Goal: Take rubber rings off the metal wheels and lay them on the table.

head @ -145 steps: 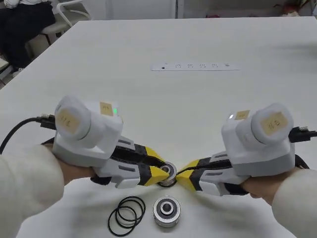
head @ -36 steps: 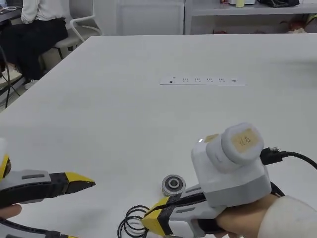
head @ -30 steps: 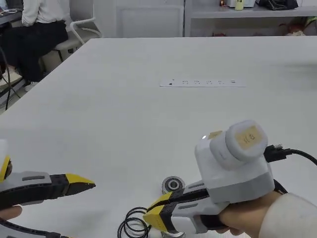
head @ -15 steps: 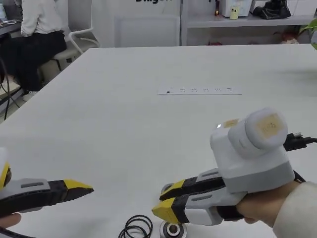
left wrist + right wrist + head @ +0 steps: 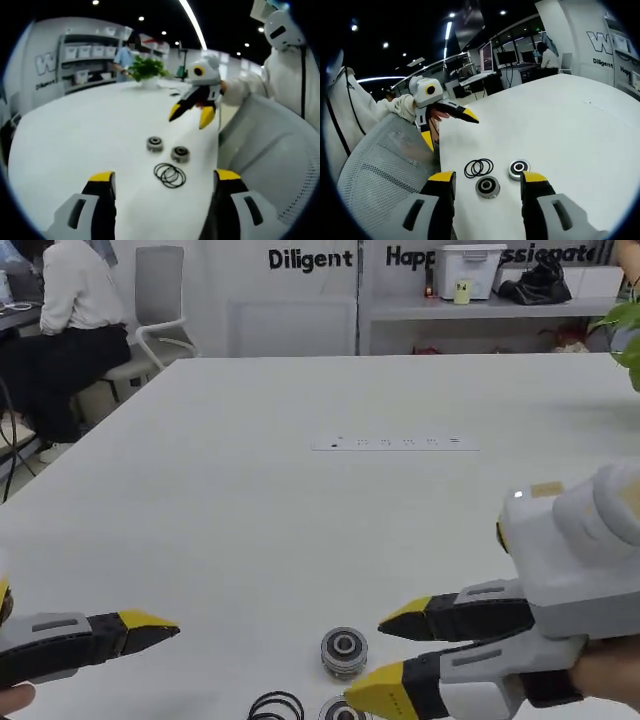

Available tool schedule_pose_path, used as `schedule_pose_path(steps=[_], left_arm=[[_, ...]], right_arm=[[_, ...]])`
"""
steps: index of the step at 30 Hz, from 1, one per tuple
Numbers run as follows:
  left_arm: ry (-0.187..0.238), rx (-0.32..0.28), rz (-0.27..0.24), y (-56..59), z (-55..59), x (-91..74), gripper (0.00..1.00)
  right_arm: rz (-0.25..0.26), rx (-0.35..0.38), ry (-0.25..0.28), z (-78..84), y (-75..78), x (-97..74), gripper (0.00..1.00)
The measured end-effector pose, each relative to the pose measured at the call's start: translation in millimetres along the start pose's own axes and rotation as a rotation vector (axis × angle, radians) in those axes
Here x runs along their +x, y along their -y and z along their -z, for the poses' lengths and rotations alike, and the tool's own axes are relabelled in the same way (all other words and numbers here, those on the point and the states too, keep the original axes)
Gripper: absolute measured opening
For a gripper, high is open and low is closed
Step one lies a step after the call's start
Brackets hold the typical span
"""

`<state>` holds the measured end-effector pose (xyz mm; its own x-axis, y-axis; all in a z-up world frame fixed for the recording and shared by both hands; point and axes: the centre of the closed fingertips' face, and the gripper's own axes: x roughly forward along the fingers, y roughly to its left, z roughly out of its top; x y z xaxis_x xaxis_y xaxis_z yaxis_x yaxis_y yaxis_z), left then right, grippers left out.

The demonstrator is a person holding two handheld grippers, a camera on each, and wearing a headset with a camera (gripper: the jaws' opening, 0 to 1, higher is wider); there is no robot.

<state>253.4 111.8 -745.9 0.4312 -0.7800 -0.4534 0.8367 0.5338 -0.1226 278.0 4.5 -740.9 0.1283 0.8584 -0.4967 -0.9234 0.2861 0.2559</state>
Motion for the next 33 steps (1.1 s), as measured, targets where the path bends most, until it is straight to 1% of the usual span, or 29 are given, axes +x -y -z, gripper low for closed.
schedule_pose_path(steps=[3,6,10,12,14,17,21,27,30,33], left_arm=[[0.000,-0.007,-0.014,-3.0,1.0,-2.3,0.85],[-0.011,-0.004,-0.020,-4.7,3.7,-4.6,0.85],[-0.019,-0.011,-0.029,-7.1,6.9,-9.7,0.88],[-0.033,-0.009,-0.033,-8.2,10.3,-13.3,0.89],[-0.056,-0.003,-0.037,-9.1,15.8,-18.2,0.90],[-0.076,-0.011,-0.047,-10.0,22.5,-24.2,0.92],[-0.085,-0.017,-0.059,-9.8,25.0,-29.0,0.92],[-0.090,-0.018,-0.060,-6.0,26.1,-32.0,0.92],[-0.094,-0.020,-0.068,-3.8,30.0,-33.9,0.91],[-0.091,-0.030,-0.078,-0.8,34.1,-35.5,0.91]], right_arm=[[0.000,-0.006,-0.008,5.3,-3.6,-5.5,0.55],[0.006,-0.011,-0.019,13.1,-5.7,-11.9,0.59],[0.020,-0.006,-0.024,21.2,-4.7,-19.3,0.65],[0.026,0.002,-0.024,24.9,-3.6,-22.8,0.67],[0.033,0.004,-0.030,29.9,-2.3,-26.3,0.68],[0.044,0.010,-0.040,36.8,0.9,-30.7,0.71],[0.063,0.022,-0.056,46.9,4.9,-36.1,0.73],[0.087,0.045,-0.055,54.9,8.0,-44.7,0.74],[0.108,0.058,-0.061,61.4,8.6,-50.5,0.75],[0.120,0.078,-0.064,69.2,5.4,-55.0,0.75]])
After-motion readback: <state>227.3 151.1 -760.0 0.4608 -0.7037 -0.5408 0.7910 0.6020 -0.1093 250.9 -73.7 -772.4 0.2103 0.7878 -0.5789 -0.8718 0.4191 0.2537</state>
